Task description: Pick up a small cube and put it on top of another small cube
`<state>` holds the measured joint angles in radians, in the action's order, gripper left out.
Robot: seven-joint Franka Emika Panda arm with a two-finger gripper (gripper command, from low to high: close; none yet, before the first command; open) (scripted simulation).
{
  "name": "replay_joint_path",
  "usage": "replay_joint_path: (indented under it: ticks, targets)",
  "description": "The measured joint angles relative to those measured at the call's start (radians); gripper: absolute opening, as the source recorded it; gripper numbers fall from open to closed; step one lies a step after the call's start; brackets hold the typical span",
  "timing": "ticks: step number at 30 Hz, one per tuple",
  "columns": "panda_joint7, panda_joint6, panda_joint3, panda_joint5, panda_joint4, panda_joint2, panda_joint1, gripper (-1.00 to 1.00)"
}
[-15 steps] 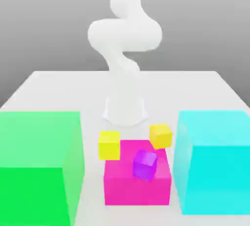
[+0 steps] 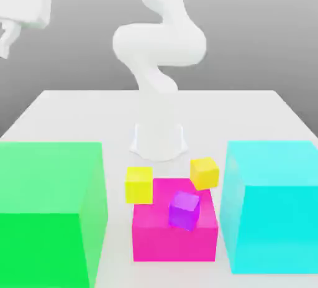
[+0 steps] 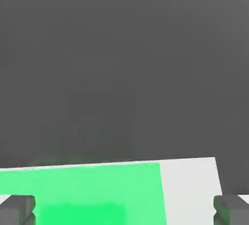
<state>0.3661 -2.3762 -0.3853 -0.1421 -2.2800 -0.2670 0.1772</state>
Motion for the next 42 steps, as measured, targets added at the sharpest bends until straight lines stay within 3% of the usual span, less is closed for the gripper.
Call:
replay_joint_path:
  ticks: [7,15,30,33,40,41,42]
  targets:
    - [-0.211,-0.063,-0.145,0.075,-0.037,0.193,0.088,0.00]
    - [-0.546,-0.125,-0.179,0.298,-0.077,0.432,0.266,0.00]
    - [-0.363,-0.425,-0.193,0.308,-0.451,0.360,0.216,0.00]
    - [-0.415,-0.475,-0.138,0.403,-0.453,0.406,0.242,0.00]
    - [-0.599,-0.588,0.097,0.648,-0.412,0.569,0.420,0.00]
    - [-0.615,-0.601,0.123,0.662,-0.408,0.582,0.442,-1.00]
    - [-0.615,-0.601,0.123,0.662,-0.408,0.582,0.442,-1.00]
